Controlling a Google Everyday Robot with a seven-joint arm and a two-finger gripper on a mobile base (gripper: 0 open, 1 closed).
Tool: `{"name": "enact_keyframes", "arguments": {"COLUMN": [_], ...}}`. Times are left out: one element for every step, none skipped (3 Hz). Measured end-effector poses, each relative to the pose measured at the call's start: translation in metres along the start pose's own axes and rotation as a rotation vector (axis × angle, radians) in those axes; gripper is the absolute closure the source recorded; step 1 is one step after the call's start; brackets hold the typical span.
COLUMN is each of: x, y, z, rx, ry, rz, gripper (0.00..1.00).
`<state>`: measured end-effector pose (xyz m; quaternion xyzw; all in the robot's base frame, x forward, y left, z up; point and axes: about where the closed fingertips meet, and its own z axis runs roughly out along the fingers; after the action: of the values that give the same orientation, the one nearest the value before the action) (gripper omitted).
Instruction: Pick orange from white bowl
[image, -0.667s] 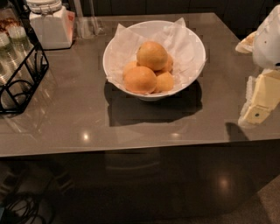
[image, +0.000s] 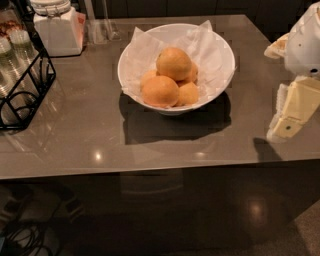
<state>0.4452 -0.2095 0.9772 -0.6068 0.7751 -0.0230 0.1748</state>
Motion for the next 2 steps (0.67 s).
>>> {"name": "enact_keyframes", "arguments": {"x": [-0.026, -0.059], "y": [-0.019, -0.042], "z": [0.011, 0.026], "rx": [-0.017, -0.063], "ry": [-0.116, -0.254], "rz": [-0.043, -0.080], "gripper": [0.00, 0.00]}}
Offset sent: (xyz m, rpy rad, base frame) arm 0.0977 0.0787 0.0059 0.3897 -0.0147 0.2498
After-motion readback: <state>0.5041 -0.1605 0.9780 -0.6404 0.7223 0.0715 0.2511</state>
